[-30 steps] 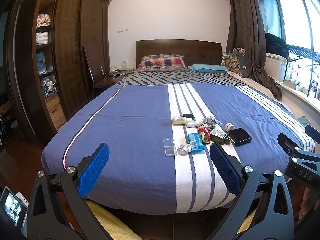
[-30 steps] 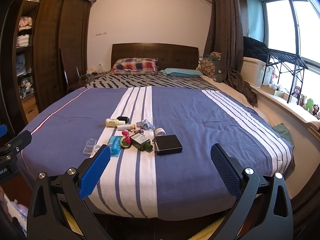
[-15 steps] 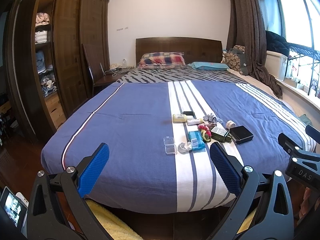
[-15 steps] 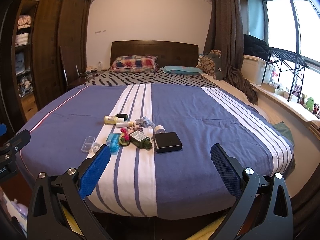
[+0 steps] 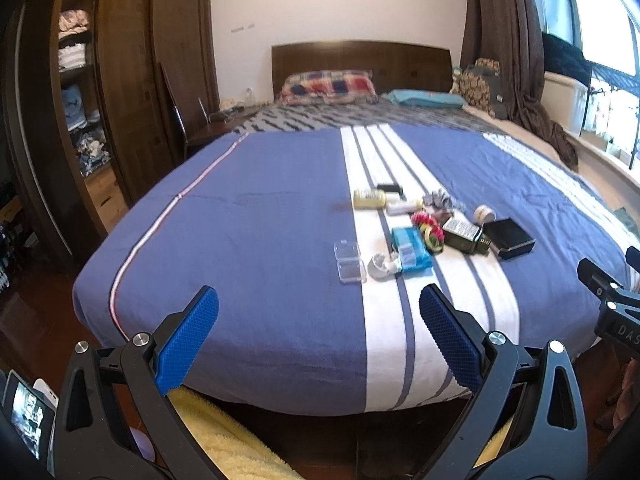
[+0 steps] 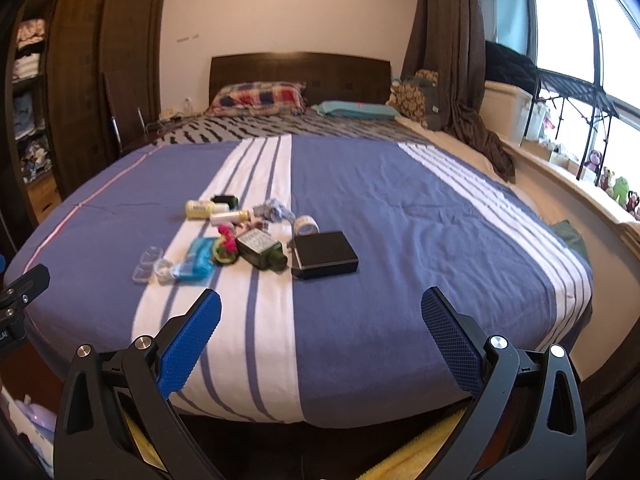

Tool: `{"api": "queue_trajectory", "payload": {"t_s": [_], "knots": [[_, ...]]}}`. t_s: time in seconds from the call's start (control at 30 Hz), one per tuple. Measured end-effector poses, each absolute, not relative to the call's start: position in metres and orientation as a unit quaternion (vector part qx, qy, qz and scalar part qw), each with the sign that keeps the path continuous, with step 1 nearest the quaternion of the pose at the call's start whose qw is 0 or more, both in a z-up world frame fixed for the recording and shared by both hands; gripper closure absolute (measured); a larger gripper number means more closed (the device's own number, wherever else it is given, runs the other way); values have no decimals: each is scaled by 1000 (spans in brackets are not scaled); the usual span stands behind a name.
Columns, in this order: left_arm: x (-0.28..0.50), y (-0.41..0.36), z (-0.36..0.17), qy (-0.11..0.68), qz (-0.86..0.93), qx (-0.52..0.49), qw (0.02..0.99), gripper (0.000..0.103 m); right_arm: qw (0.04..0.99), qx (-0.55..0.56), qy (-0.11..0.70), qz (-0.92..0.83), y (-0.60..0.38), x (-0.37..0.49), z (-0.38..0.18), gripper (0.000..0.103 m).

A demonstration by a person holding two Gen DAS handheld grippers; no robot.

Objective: Collect trash
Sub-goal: 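Grasp the clear plastic box with the left tool while the right tool grasps the black box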

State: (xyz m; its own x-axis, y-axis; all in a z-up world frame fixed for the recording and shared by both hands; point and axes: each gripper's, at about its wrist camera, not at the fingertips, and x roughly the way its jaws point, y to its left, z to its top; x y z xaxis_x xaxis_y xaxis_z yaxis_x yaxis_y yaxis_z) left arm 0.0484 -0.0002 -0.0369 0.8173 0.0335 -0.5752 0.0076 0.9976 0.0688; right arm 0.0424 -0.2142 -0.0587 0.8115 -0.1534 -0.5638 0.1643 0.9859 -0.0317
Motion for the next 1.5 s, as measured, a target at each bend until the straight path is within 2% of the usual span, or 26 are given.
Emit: {"api": "queue_trajectory", "payload": {"t_s": [0.5,0.87,1.0,1.27,1.5], "knots": [[111,-20,-104,373,-27,50,926,8,934,49,350,-61,-230,95,-115,3],[141,-15,-139,407,-41,34,912,8,923,36,373,-85,-238,131,-147,3],[151,-13,-149,411,-30,40,910,16,922,39,375,-85,-243,138,-153,3],[178,-12,-155,404,-32,30,914,18,926,43,366,-80,-252,162,-161,3],[199,-12,-155,397,-37,29,917,25,928,38,361,-85,-260,190,-160,3]]}}
